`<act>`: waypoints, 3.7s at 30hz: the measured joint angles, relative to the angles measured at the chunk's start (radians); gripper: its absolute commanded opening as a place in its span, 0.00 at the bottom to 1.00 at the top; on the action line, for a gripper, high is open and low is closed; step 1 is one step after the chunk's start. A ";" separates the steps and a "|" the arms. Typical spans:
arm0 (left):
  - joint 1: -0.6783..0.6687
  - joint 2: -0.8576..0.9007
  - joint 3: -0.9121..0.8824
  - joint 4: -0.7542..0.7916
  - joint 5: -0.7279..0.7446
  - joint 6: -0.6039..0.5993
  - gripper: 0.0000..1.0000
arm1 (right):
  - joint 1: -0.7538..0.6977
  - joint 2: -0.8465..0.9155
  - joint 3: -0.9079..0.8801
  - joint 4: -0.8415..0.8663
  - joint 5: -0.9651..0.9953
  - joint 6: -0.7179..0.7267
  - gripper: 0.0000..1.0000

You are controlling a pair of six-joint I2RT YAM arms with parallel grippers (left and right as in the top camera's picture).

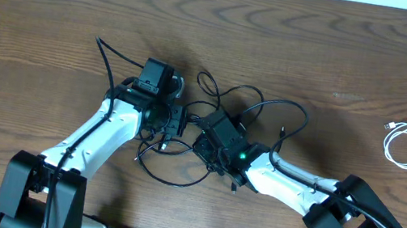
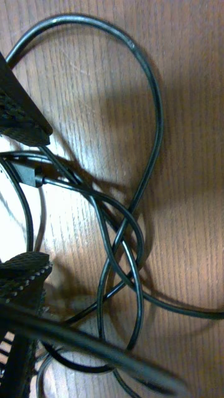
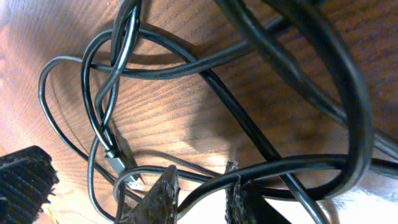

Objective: Untangle cables

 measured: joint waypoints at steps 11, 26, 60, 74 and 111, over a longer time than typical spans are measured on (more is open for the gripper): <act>0.000 0.000 0.000 0.000 -0.023 -0.003 0.56 | 0.000 0.000 0.000 -0.013 -0.016 -0.168 0.01; 0.000 0.000 0.000 -0.021 -0.075 -0.026 0.08 | 0.000 -0.347 -0.002 -0.069 -0.016 -0.520 0.01; 0.322 -0.035 -0.025 -0.201 -0.225 -0.539 0.07 | -0.261 -0.973 -0.007 -0.900 0.249 -0.750 0.01; 0.447 -0.035 -0.077 -0.233 -0.212 -0.708 0.07 | -0.360 -0.454 -0.006 -1.022 0.217 -0.750 0.01; 0.447 -0.035 -0.077 -0.112 0.118 -0.415 0.47 | -0.083 0.017 0.219 -0.125 -0.181 -0.875 0.04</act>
